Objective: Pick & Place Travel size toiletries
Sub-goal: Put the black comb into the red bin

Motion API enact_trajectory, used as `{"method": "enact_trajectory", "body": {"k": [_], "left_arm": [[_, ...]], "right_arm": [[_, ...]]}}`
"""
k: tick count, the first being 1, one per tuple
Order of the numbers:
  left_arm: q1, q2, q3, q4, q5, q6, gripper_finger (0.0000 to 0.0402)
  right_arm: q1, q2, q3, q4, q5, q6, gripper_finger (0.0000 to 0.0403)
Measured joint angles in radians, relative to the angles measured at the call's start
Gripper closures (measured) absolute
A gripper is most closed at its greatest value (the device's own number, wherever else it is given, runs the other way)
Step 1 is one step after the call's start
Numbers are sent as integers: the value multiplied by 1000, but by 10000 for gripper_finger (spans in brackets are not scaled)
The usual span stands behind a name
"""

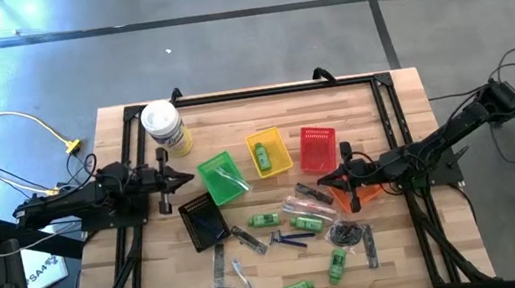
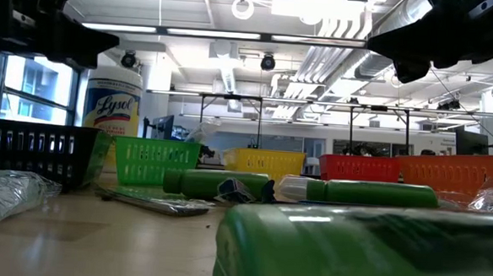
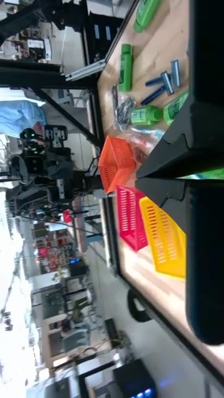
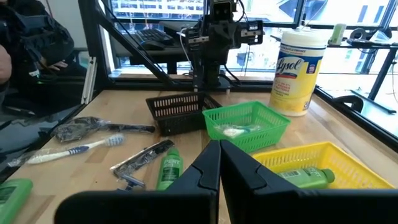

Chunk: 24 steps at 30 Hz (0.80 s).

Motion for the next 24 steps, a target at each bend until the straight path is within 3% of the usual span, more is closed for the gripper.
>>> {"method": "enact_trajectory", "body": {"k": [18,24], "left_arm": [[0,0,0,43,7,5,401],[0,0,0,57,92,-15,401]], "right_arm": [[0,0,0,-34,39,32,400],[0,0,0,-12,39,33,400]]}}
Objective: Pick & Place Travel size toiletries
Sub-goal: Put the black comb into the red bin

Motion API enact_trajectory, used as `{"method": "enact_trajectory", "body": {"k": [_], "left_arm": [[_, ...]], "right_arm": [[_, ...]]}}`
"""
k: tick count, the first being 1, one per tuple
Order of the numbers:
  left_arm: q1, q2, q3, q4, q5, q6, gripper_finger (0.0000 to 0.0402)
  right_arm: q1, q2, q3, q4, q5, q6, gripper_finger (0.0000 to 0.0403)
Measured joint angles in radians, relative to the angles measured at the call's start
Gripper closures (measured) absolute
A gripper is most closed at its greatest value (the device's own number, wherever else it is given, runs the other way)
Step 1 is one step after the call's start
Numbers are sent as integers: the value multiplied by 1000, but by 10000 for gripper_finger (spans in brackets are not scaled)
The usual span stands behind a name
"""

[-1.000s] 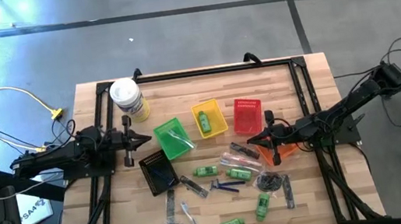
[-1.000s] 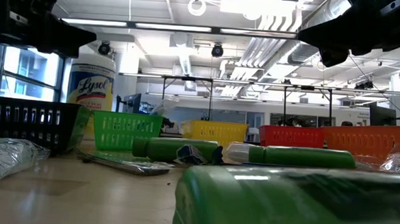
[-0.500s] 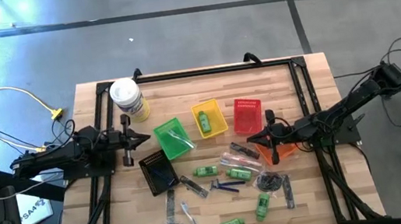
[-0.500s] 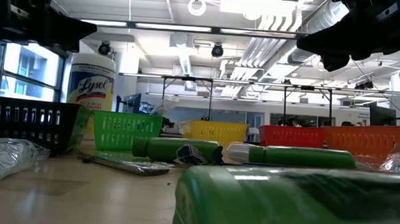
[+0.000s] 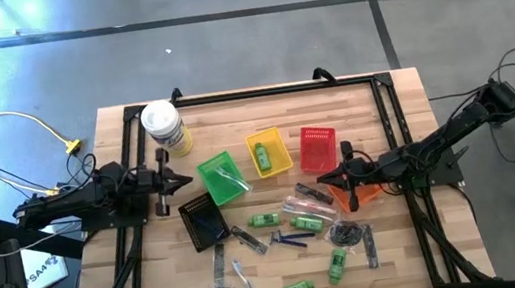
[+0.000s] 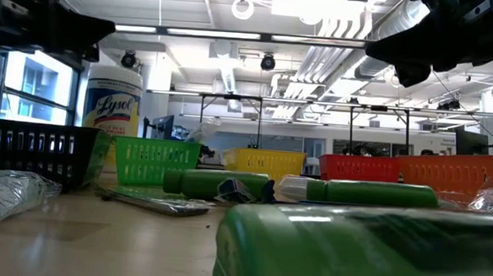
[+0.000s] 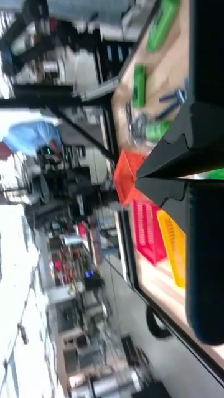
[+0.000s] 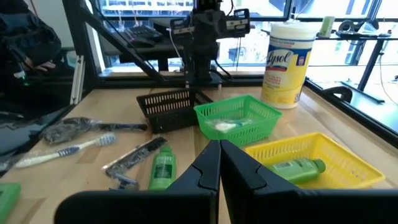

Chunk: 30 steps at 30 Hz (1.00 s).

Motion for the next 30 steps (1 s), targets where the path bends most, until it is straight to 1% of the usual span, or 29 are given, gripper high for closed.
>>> {"method": "enact_trajectory", "body": {"k": [5,11,16,18,20,24,30], "left_arm": [[0,0,0,69,47,-13,401],[0,0,0,85,45,-49,401],[0,0,0,72,42,-29,401],[0,0,0,54,15,-23,401],[0,0,1,38,-41,-33,401],[0,0,29,-74,-130,-54,401],[0,0,38,-95,-142,-72,401]], "right_arm": [[0,0,0,10,0,0,400],[0,0,0,14,0,22,401],[0,0,0,10,0,22,401],[0,0,0,-4,0,22,401],[3,1,0,-15,0,25,401],[21,1,0,-27,25,26,401],[24,1,0,-43,30,28,401]]}}
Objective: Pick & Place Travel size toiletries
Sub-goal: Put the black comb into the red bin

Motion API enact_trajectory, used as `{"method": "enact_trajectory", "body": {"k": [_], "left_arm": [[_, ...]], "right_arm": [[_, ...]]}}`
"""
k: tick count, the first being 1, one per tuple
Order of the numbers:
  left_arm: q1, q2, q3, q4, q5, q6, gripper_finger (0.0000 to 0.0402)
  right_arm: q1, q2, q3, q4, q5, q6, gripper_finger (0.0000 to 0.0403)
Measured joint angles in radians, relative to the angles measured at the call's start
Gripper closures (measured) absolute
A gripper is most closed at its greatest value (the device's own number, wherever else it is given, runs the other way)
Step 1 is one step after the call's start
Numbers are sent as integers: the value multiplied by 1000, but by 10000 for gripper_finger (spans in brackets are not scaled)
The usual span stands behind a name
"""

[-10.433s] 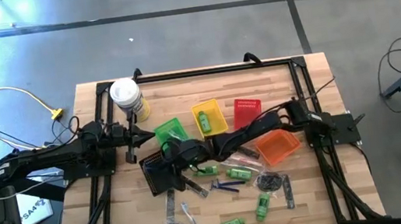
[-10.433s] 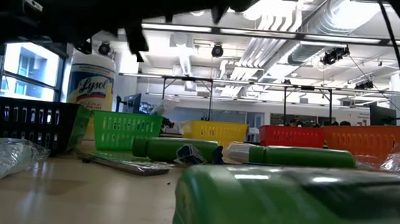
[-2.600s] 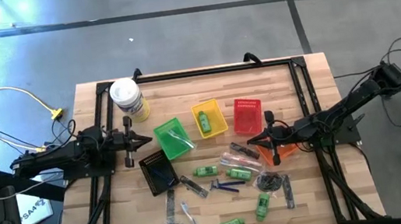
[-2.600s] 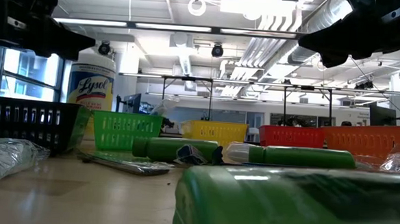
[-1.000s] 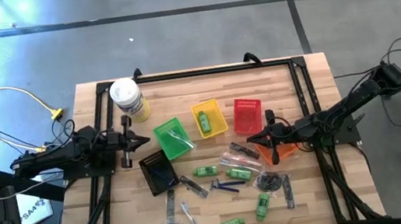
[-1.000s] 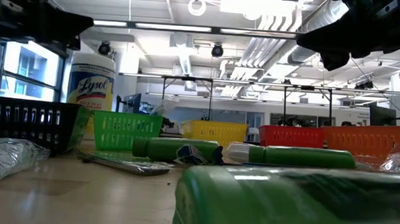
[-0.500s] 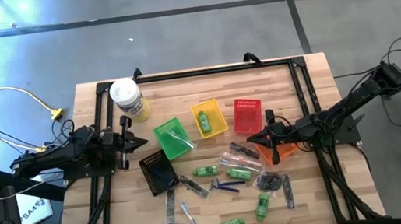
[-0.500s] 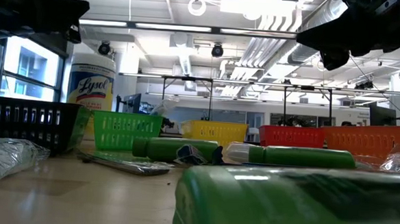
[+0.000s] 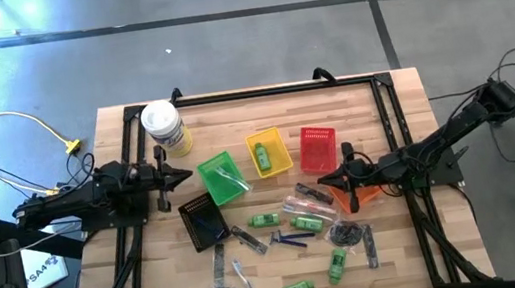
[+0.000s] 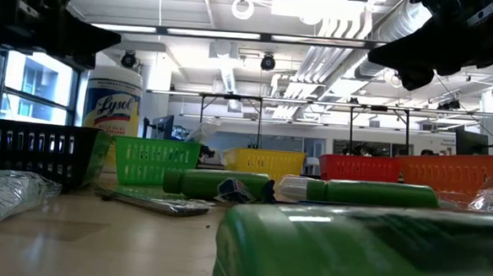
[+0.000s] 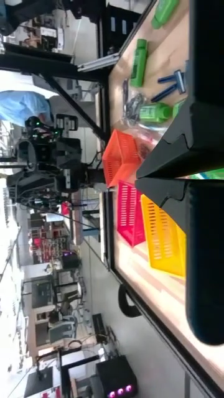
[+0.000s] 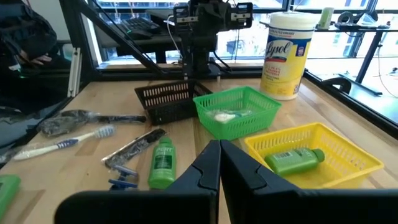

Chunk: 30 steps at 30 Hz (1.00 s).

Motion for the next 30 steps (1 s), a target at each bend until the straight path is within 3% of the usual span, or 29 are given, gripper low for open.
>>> {"method": "enact_trajectory", "body": {"k": [18,30], "left_arm": [[0,0,2,10,-13,-5,401],[0,0,3,11,-26,-33,402]], "right_arm": [[0,42,0,-19,-35,108,401],[-25,122,0,-48,-158,172,401]]}}
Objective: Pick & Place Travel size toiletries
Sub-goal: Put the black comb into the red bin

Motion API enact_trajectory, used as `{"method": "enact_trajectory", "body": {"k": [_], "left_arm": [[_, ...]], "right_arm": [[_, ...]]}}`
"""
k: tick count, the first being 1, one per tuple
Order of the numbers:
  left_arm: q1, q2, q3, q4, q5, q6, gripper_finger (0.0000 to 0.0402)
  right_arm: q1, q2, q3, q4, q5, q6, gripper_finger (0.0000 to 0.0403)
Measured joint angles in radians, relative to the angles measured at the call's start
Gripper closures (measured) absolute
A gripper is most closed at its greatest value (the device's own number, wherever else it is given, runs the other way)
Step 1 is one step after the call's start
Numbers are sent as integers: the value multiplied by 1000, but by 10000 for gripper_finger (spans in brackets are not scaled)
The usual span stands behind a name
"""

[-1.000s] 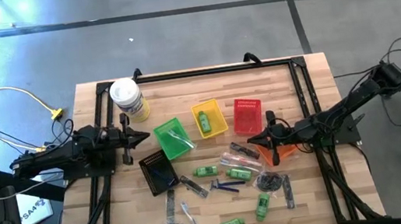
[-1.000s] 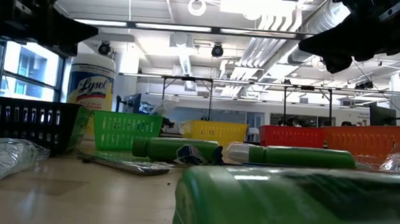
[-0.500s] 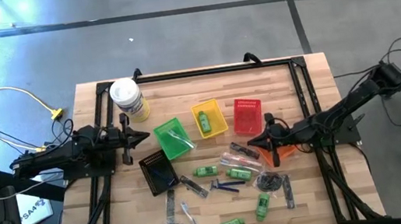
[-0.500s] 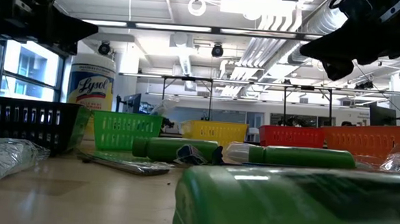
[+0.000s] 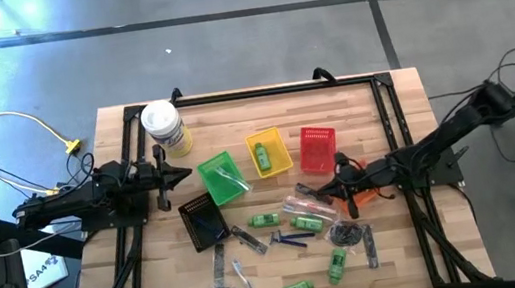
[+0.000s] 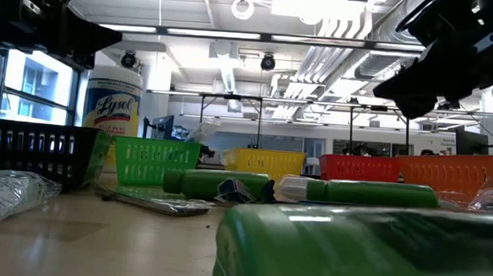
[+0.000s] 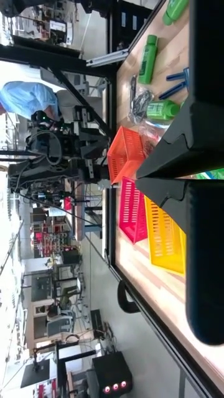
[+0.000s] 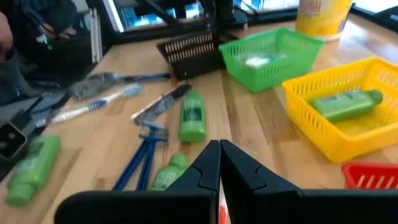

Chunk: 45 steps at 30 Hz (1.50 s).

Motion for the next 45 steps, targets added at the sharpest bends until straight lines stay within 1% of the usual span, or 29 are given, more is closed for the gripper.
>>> {"method": "enact_trajectory", "body": {"k": [6,8,13,19,25,29,38,43,45], "left_arm": [[0,0,0,1,0,2,401],[0,0,0,6,0,2,402],[0,0,0,11,0,0,401],[0,0,1,11,0,-4,402],[0,0,1,11,0,-5,402],[0,0,1,11,0,-6,401],[0,0,1,12,-3,-6,402],[0,0,1,10,-50,-6,402],[0,0,1,0,-52,-6,402]], "right_arm": [[-35,86,8,43,0,22,401],[-53,119,26,37,-12,30,401],[-84,223,83,34,-81,25,401],[-96,316,153,30,-84,-6,400],[-95,320,178,30,-89,-36,400],[-95,320,179,39,-136,-48,400],[-95,319,179,47,-141,-49,400],[-95,319,179,47,-174,-49,400],[-95,319,179,47,-184,-49,400]]}}
